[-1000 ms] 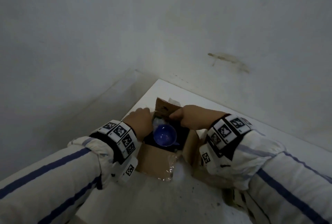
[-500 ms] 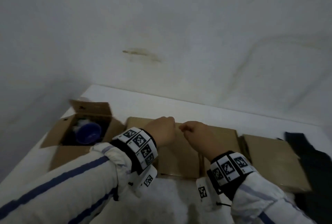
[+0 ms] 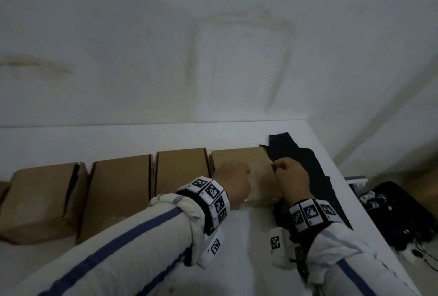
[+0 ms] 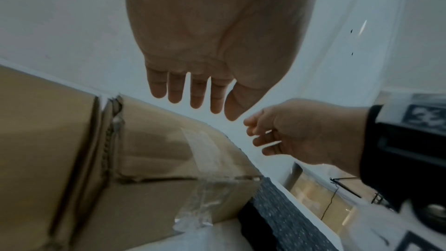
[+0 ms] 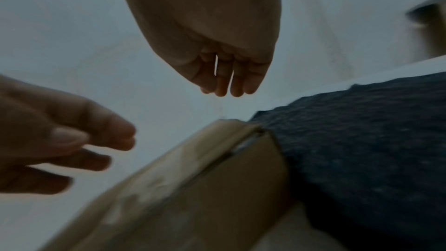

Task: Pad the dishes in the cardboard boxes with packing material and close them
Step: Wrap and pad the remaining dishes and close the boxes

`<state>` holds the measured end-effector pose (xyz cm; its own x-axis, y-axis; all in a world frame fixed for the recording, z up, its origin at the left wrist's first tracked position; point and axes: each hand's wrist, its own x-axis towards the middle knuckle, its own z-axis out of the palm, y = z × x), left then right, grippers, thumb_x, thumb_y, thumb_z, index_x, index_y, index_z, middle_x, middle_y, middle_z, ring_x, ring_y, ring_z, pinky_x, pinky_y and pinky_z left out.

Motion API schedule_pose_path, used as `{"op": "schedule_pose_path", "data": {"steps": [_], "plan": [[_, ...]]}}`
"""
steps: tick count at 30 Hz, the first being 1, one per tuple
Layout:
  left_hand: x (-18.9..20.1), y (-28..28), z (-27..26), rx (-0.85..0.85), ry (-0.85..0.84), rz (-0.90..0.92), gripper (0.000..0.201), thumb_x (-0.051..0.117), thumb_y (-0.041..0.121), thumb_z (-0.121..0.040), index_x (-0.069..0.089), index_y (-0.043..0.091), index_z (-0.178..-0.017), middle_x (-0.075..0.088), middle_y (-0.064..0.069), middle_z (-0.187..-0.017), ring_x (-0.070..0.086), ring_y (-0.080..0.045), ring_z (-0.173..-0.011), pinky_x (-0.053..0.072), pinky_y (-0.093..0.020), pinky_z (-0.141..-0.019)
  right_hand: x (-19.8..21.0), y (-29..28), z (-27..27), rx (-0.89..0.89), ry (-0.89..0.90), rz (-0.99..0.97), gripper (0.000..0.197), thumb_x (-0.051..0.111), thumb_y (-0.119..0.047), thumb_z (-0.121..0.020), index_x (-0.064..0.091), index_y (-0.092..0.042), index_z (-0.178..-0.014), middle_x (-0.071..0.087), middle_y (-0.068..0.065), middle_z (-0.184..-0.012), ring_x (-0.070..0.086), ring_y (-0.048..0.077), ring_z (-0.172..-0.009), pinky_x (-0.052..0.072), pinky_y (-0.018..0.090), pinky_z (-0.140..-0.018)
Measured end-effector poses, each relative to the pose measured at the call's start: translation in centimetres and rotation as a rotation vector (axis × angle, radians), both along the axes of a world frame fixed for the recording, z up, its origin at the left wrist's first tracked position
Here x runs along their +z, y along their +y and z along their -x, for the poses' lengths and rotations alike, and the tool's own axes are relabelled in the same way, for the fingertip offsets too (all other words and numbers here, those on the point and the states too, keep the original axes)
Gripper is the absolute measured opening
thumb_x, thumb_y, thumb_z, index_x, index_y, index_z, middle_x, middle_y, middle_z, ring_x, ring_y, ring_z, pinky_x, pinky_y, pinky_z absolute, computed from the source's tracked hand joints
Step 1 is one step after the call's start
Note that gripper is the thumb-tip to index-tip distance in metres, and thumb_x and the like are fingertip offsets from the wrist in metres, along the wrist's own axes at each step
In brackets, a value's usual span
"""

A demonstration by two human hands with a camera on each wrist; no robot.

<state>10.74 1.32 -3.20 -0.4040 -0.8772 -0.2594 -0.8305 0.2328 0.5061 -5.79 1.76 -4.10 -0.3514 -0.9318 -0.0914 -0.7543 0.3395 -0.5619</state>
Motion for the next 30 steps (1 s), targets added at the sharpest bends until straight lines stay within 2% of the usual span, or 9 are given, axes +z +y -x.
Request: {"op": "schedule_pose_path", "data": {"steps": [4, 8, 13, 19, 22, 24, 27, 29, 30], "plan": [[-1.7, -0.3, 2.0, -0.009, -0.051, 0.022, 0.041, 0.046, 0.015, -0.088, 0.048, 0.022, -0.129, 0.043, -0.002, -0.133, 0.037, -0.026, -0.126, 0.032, -0.040, -0.107, -3.6, 0.1, 4.6, -0.029, 0.075, -0.272, 0.034, 0.052, -0.013, -0.088, 0.058, -0.010, -0.121, 0.052, 0.019, -0.127, 0.054, 0.037, -0.112, 0.043, 0.036, -0.094], [-2.5, -0.6, 2.3, 0.005, -0.083, 0.010, 0.039, 0.048, 0.016, -0.087, 0.049, 0.022, -0.125, 0.044, -0.002, -0.130, 0.037, -0.026, -0.123, 0.031, -0.038, -0.107, -6.2, 0.3, 5.1, 0.060, 0.179, -0.390, 0.042, 0.057, -0.026, -0.089, 0.049, -0.006, -0.125, 0.039, 0.019, -0.131, 0.042, 0.038, -0.120, 0.039, 0.039, -0.098], [-3.0, -0.6, 2.3, 0.039, -0.060, 0.025, 0.032, 0.049, 0.015, -0.085, 0.054, 0.020, -0.117, 0.047, -0.003, -0.123, 0.039, -0.025, -0.118, 0.033, -0.036, -0.104, -7.5, -0.4, 5.6, 0.055, 0.254, -0.320, 0.027, 0.052, -0.018, -0.090, 0.061, -0.004, -0.111, 0.050, 0.019, -0.122, 0.050, 0.036, -0.111, 0.042, 0.036, -0.091], [-2.5, -1.3, 2.6, 0.035, -0.033, 0.001, 0.034, 0.049, 0.021, -0.088, 0.055, 0.022, -0.121, 0.050, -0.003, -0.125, 0.044, -0.024, -0.119, 0.037, -0.037, -0.104, -5.7, -1.2, 6.8, -0.042, -0.071, -0.139, 0.009, 0.063, -0.012, -0.079, 0.062, -0.004, -0.075, 0.063, 0.017, -0.091, 0.057, 0.029, -0.079, 0.044, 0.030, -0.071], [-1.6, -1.3, 3.0, 0.049, 0.129, -0.041, 0.031, 0.048, 0.030, -0.094, 0.056, 0.016, -0.121, 0.057, -0.004, -0.123, 0.053, -0.022, -0.115, 0.043, -0.037, -0.099, -2.7, -1.0, 5.7, -0.026, -0.208, 0.056, 0.023, 0.064, -0.009, -0.075, 0.054, -0.007, -0.055, 0.055, 0.009, -0.067, 0.050, 0.022, -0.064, 0.037, 0.029, -0.060], [-0.7, -0.9, 3.3, 0.087, 0.286, -0.140, 0.038, 0.041, 0.042, -0.098, 0.057, 0.013, -0.117, 0.062, -0.007, -0.116, 0.058, -0.024, -0.108, 0.046, -0.036, -0.094, -0.8, -0.8, 4.0, 0.042, -0.261, 0.159, 0.032, 0.065, -0.006, -0.076, 0.045, -0.011, -0.050, 0.048, 0.004, -0.062, 0.045, 0.018, -0.062, 0.036, 0.029, -0.061], [0.2, -0.7, 3.1, 0.165, 0.559, -0.338, 0.059, 0.031, 0.063, -0.092, 0.057, 0.019, -0.122, 0.062, -0.007, -0.120, 0.059, -0.023, -0.110, 0.047, -0.039, -0.097, 0.7, -0.6, 0.5, 0.163, -0.334, 0.240, 0.025, 0.064, -0.007, -0.079, 0.050, -0.011, -0.060, 0.047, 0.002, -0.075, 0.047, 0.016, -0.074, 0.037, 0.028, -0.070], [0.9, -0.8, 2.3, 0.304, 0.684, -0.381, 0.066, 0.040, 0.070, -0.082, 0.062, 0.017, -0.116, 0.066, -0.005, -0.115, 0.062, -0.021, -0.107, 0.048, -0.043, -0.098, 1.0, -0.5, -1.7, 0.259, -0.392, 0.244, 0.009, 0.063, -0.008, -0.081, 0.060, -0.007, -0.073, 0.050, 0.001, -0.082, 0.050, 0.013, -0.079, 0.039, 0.020, -0.071], [0.8, -1.1, 1.6, 0.377, 0.714, -0.370, 0.060, 0.048, 0.066, -0.079, 0.064, 0.014, -0.107, 0.067, -0.006, -0.106, 0.063, -0.022, -0.102, 0.048, -0.045, -0.097, 1.1, -0.5, -2.7, 0.300, -0.430, 0.231, 0.002, 0.062, -0.006, -0.081, 0.064, -0.006, -0.080, 0.052, 0.001, -0.087, 0.051, 0.010, -0.082, 0.040, 0.014, -0.073]]}}
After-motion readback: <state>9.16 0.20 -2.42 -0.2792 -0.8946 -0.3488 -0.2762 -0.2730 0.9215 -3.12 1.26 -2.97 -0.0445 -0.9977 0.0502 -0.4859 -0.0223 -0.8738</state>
